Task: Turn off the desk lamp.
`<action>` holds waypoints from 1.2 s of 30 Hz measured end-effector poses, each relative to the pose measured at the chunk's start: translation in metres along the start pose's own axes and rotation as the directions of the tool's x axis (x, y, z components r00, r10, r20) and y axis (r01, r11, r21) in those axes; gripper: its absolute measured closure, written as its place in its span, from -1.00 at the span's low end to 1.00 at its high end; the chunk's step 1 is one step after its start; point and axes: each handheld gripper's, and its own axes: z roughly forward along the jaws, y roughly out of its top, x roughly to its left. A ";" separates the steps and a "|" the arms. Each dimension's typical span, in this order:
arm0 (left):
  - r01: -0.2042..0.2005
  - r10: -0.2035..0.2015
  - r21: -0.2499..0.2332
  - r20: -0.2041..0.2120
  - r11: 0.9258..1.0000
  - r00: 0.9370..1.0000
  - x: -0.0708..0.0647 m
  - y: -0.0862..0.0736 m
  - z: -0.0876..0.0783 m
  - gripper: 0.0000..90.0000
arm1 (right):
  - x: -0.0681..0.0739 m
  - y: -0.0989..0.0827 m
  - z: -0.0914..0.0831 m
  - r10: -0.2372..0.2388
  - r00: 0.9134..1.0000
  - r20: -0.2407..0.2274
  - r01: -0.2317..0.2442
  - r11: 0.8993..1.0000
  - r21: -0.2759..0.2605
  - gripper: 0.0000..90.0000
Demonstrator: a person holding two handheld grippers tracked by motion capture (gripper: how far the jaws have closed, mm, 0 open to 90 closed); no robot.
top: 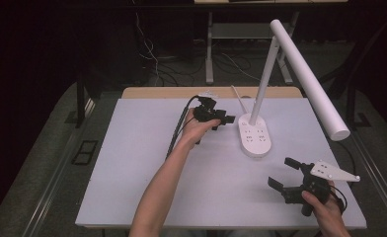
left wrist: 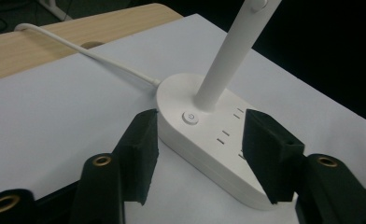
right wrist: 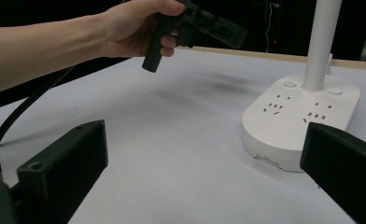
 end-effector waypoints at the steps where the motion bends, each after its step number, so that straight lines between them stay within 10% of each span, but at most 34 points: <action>1: -0.002 0.002 -0.005 0.002 1.000 1.000 0.000 -0.001 -0.004 -0.06 | 0.000 0.000 0.000 0.003 1.000 0.000 -0.003 1.000 0.001 -0.99; 13: -0.009 0.011 -0.115 0.016 0.993 1.000 -0.012 -0.012 -0.054 -0.39 | 0.002 0.000 0.001 0.001 1.000 -0.006 -0.001 1.000 0.006 -0.99; 22: -0.011 0.019 -0.221 0.031 0.975 0.999 -0.024 -0.029 -0.093 -0.67 | 0.004 0.000 0.002 -0.006 1.000 -0.014 0.006 1.000 0.010 -0.98; 36: -0.039 0.031 -0.283 -0.030 0.958 0.999 -0.044 -0.067 -0.144 -0.99 | 0.006 0.000 0.004 -0.014 1.000 -0.018 0.014 1.000 0.017 -0.99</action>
